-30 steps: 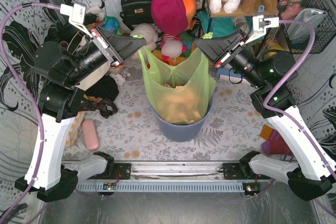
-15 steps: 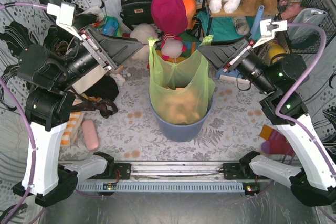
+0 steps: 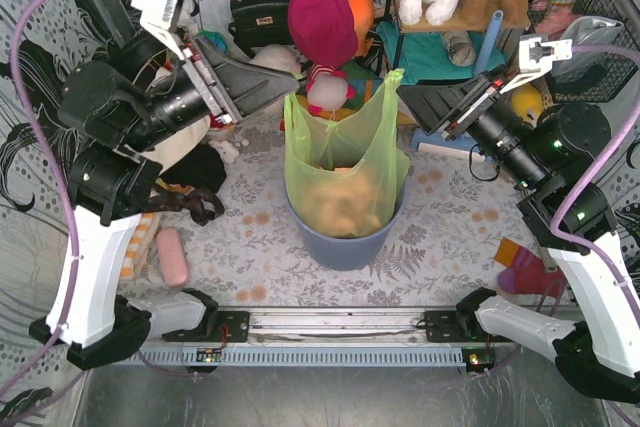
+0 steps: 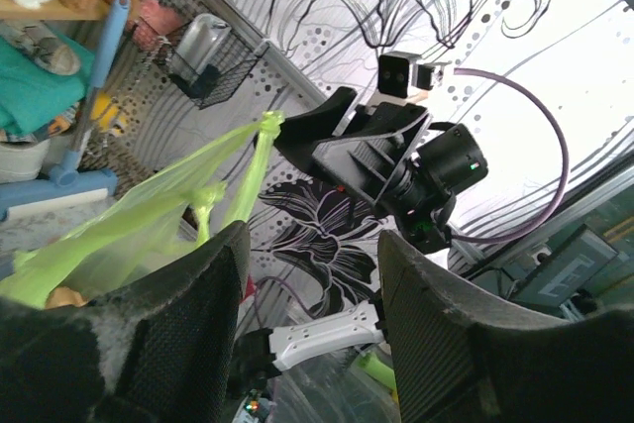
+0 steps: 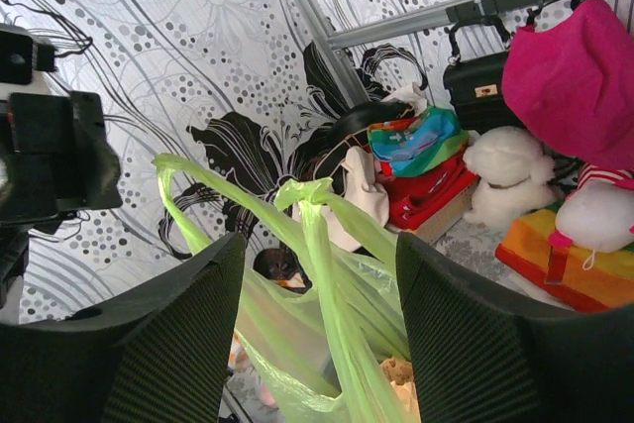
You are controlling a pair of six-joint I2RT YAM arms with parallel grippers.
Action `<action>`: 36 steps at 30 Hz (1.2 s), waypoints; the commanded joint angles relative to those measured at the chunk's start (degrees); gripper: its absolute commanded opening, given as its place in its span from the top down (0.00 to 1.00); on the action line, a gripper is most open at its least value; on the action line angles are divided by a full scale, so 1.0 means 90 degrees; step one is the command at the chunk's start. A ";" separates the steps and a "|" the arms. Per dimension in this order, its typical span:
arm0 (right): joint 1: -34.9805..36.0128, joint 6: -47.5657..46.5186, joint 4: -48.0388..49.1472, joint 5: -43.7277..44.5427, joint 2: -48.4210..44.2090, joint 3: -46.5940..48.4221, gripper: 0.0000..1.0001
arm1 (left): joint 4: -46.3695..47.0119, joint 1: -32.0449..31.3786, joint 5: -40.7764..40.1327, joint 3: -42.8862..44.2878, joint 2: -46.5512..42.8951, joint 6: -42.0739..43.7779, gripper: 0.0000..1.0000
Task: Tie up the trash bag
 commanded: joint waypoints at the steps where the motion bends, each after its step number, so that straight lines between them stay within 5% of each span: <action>1: 0.0028 -0.0213 -0.0123 0.0214 -0.0013 0.0273 0.38 | 0.0161 -0.0855 -0.0366 0.0943 0.0536 0.0225 0.37; 9: 0.0036 -0.0288 -0.0900 0.0615 0.0283 0.0886 0.39 | -0.0839 -0.2727 -0.1964 0.1803 0.1074 0.1306 0.38; 17: 0.0030 -0.0357 -0.1387 0.0341 0.0697 0.1591 0.44 | -0.0648 -0.4398 -0.3961 0.0437 0.0566 0.2222 0.38; 27: 0.0031 -0.0367 -0.1603 -0.0026 0.1172 0.2151 0.52 | 0.1521 -0.4946 -0.5313 -0.1636 0.0164 0.3132 0.39; 32: 0.0031 -0.0381 -0.1603 -0.0047 0.1221 0.2169 0.57 | 0.3481 -0.4940 -0.5346 -0.3103 -0.0294 0.3777 0.40; 36: 0.0029 -0.0385 -0.1592 -0.0066 0.1252 0.2171 0.62 | 0.4073 -0.4941 -0.5495 -0.3441 -0.0307 0.4414 0.39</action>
